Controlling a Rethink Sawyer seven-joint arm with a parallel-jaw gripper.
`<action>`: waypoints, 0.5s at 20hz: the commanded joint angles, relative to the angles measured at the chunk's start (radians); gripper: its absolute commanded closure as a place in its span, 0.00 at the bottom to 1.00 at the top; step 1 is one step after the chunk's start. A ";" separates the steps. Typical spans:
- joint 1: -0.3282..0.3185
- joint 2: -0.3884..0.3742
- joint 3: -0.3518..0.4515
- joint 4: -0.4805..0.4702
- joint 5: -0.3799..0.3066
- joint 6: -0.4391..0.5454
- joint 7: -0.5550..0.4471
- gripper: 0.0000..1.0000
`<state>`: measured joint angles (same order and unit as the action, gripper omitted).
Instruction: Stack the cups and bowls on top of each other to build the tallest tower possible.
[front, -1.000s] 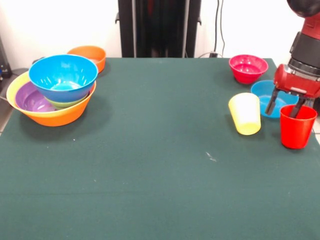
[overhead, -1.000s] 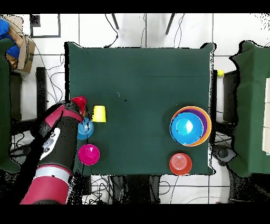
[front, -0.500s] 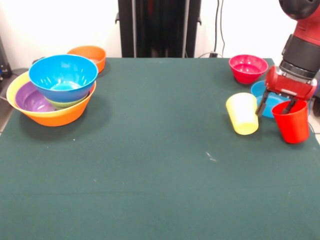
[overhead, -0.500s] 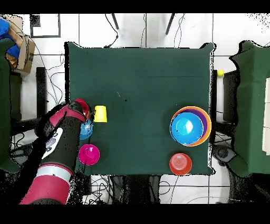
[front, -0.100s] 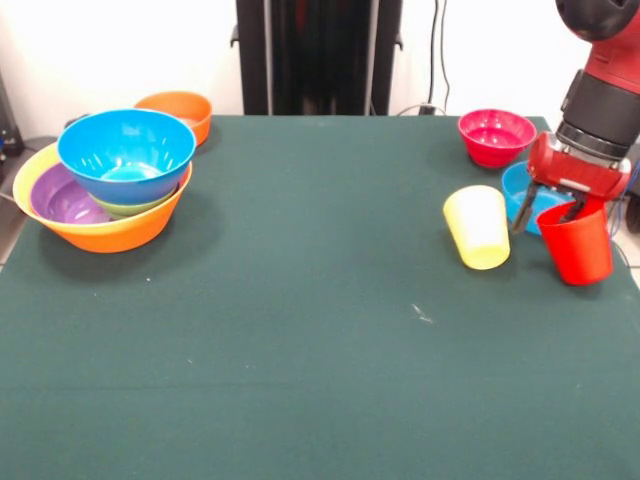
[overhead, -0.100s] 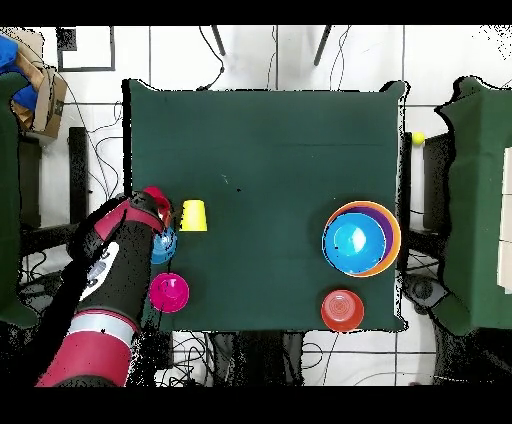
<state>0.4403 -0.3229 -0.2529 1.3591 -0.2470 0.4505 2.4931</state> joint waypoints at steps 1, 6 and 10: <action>-0.002 0.015 0.067 -0.017 0.015 0.006 0.061 1.00; -0.004 0.017 0.073 -0.030 0.020 0.033 0.054 1.00; -0.008 0.011 0.080 -0.035 0.018 0.035 0.042 1.00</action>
<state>0.4403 -0.3389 -0.2541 1.3483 -0.2459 0.4506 2.4931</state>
